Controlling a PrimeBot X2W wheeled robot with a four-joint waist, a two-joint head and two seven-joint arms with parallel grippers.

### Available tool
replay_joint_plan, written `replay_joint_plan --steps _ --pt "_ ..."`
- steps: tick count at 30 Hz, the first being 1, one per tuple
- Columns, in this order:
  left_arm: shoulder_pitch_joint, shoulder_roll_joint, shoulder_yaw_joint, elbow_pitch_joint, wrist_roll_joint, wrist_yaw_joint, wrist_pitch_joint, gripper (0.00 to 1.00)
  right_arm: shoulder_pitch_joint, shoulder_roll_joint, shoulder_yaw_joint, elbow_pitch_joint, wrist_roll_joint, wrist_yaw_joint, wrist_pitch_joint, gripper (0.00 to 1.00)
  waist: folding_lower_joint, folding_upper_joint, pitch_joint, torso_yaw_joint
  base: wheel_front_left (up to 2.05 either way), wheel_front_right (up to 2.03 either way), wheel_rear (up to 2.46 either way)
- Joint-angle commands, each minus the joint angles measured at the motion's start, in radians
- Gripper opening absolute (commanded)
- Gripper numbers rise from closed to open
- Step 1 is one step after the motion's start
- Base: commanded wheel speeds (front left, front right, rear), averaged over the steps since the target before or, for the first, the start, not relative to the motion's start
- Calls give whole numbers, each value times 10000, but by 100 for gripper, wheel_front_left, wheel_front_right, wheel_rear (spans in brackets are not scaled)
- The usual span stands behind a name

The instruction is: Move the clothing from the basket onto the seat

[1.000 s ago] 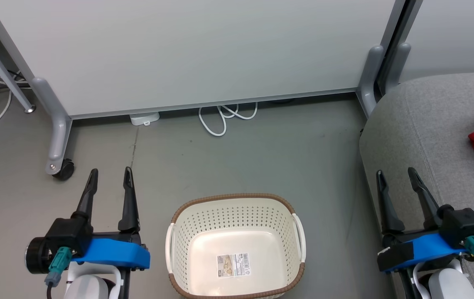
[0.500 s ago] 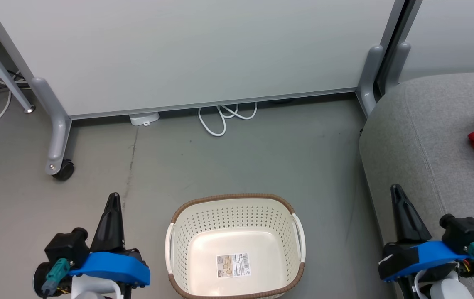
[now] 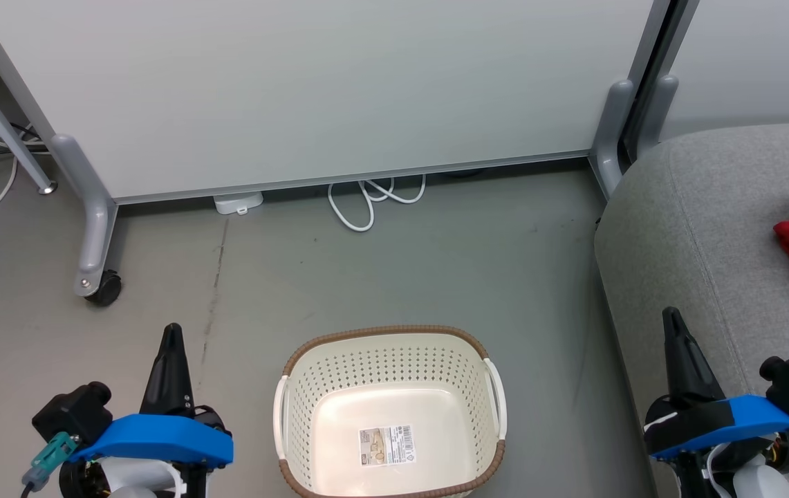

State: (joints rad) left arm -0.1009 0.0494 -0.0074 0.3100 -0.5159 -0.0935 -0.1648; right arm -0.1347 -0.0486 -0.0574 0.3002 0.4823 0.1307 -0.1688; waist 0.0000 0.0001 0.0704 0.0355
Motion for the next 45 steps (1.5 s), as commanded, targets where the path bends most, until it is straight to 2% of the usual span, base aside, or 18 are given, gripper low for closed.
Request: replay_joint_plan --steps 1,24,45 --pt "-169 11 121 -202 -549 -43 127 0 -12 -21 -45 -203 578 0 127 0 0 -1 -15 -8 0 0 0" --pt "-159 12 461 -356 -3696 -150 931 0 76 -23 -208 -328 3814 1 947 0 0 -1 -155 -82 0 0 0" --pt "-152 14 724 -465 -6111 -232 1555 0 150 -25 -329 -417 6299 1 1584 0 0 -1 -289 -153 0 0 0"
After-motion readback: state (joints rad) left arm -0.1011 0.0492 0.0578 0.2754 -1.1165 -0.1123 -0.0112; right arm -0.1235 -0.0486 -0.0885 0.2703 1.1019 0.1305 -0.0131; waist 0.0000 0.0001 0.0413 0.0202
